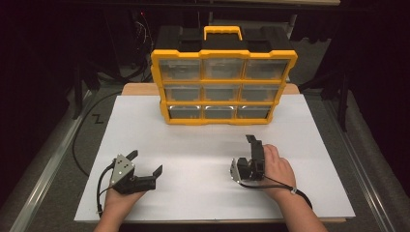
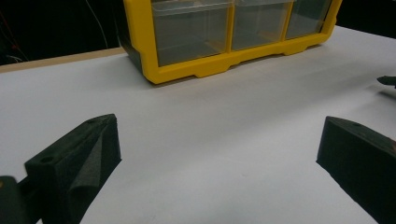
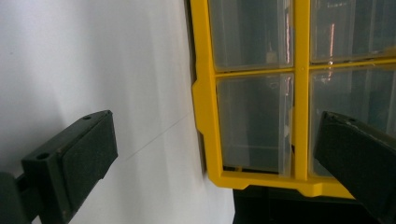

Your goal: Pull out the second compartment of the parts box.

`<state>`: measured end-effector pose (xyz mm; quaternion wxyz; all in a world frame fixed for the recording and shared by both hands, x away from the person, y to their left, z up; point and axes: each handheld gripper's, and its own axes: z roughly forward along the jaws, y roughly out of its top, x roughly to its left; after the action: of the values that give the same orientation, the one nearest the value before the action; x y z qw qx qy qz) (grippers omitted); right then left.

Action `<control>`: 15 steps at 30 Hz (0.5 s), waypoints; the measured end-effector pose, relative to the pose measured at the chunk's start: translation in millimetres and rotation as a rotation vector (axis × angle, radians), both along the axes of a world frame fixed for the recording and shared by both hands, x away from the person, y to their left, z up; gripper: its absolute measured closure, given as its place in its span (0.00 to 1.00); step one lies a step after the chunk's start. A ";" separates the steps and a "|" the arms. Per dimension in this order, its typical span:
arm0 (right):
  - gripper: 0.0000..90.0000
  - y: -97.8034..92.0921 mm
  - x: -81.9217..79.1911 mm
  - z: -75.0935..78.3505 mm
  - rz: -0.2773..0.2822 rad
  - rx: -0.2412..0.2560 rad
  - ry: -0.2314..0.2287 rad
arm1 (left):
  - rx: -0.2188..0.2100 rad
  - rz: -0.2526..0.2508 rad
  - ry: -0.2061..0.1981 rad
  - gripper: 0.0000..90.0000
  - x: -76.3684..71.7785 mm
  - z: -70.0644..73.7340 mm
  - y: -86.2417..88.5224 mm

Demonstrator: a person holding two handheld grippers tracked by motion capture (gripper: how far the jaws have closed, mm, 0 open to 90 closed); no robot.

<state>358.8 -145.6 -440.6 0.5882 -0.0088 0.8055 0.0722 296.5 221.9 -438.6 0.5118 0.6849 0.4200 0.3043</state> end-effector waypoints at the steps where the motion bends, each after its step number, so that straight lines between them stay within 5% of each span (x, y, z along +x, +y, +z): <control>1: 0.01 1.3 1.2 -0.5 0.005 -0.002 -0.004 | 0.001 -0.002 0.000 0.00 0.1 0.0 0.1; 15: 0.02 28.5 23.0 7.3 0.024 -0.051 -0.078 | 0.000 -0.010 -0.003 0.00 -0.3 -0.1 -1.3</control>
<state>381.8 -117.1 -433.3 0.6177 -0.0362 0.7834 0.0584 296.2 220.6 -438.7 0.5138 0.6866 0.4159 0.3027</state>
